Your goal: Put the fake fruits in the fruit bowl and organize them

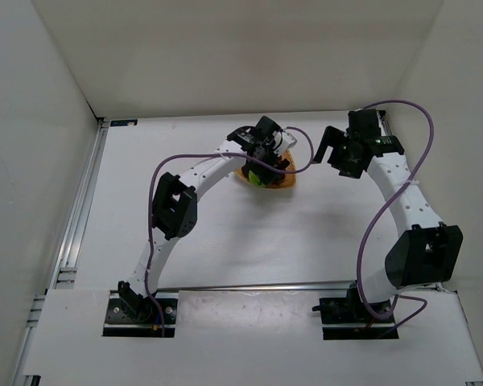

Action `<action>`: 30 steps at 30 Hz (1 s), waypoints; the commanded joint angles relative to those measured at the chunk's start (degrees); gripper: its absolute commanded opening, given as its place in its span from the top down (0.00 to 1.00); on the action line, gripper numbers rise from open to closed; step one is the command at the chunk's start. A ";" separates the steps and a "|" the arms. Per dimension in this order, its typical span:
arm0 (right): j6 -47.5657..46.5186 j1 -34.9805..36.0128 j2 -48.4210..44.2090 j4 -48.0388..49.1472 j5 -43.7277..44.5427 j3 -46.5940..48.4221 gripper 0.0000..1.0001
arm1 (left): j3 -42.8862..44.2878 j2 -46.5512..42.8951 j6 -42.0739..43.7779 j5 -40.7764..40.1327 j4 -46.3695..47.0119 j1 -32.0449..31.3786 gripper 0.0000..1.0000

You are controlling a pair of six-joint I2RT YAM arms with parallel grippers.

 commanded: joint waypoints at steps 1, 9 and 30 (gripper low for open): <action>-0.77 -0.45 -3.03 1.30 -0.65 -0.15 0.01 | 1.40 -5.50 1.15 -2.76 0.95 0.19 0.00; -0.77 -2.37 -6.54 1.30 -1.17 -2.43 0.01 | 1.84 -16.81 1.68 -8.74 2.95 0.19 0.00; 0.37 -9.23 -13.05 1.83 -6.53 -13.25 0.01 | -59.31 -61.65 -6.57 -14.91 2.08 45.00 0.00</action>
